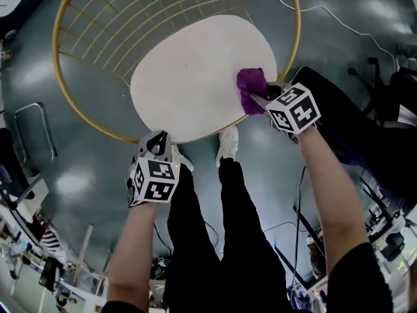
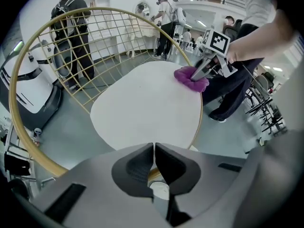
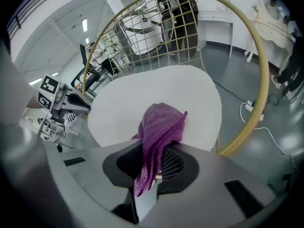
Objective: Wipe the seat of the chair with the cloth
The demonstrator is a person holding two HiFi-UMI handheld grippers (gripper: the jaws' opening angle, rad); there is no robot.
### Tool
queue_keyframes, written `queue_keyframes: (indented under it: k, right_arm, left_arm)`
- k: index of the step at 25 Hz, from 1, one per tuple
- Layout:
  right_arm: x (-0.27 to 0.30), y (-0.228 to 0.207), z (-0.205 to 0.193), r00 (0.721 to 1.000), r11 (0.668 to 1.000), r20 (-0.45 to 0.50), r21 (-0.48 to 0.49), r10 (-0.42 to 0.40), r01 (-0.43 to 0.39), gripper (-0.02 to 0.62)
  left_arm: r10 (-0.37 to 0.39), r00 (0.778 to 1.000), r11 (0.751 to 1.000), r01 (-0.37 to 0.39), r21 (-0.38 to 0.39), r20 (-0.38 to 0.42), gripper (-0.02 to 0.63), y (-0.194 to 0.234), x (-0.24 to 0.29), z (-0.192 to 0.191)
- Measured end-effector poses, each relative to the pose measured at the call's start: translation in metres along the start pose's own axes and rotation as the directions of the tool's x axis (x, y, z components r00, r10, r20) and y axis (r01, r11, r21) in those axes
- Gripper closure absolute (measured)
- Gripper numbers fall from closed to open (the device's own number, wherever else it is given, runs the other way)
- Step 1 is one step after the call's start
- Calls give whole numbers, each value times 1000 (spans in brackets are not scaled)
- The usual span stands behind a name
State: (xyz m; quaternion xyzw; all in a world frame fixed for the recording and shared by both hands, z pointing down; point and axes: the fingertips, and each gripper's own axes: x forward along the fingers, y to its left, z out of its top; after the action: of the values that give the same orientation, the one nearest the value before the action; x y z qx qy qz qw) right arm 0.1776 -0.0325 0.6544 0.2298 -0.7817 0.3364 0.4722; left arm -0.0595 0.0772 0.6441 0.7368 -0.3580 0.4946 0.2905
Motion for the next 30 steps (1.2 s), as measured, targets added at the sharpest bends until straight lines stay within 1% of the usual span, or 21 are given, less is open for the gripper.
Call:
queue_keyframes:
  k: [3,11,16,20,23,25,28,30]
  right_arm:
    - [-8,-13,-1,1000,1000,-1,-5,-26,26,517]
    - [-30,-45,-2,995,994,14,33,-103,103,514]
    - [-37,-55,0,988,987,28,50,-152,151,517]
    - [-36,-56,1,978,977,27,50,-207,206,515]
    - [-38,-55,2,962,963,34,33,-270,269,514]
    - [-39,-52,3,953,953,46,40,-300,299,517]
    - [-40,-39,10,945,948,77,33,-319,317,522]
    - [-38,-22,22,948,954,109,13,-299,299,522]
  left_arm:
    - [-6,1000,1000,6,2,3,580,0,0,0]
    - [-25,1000,1000,25,-16,18,580,0,-2,1]
    - [-30,999,999,31,-20,29,580,0,-2,2]
    - [-37,999,999,39,-29,40,580,0,-3,2]
    - [-44,998,998,46,-31,51,580,-1,-4,3]
    - [-50,997,998,52,-35,60,580,-1,-5,4]
    - [-60,996,997,64,-45,72,581,0,-5,4]
    - [-73,994,996,78,-50,79,581,-1,-5,5]
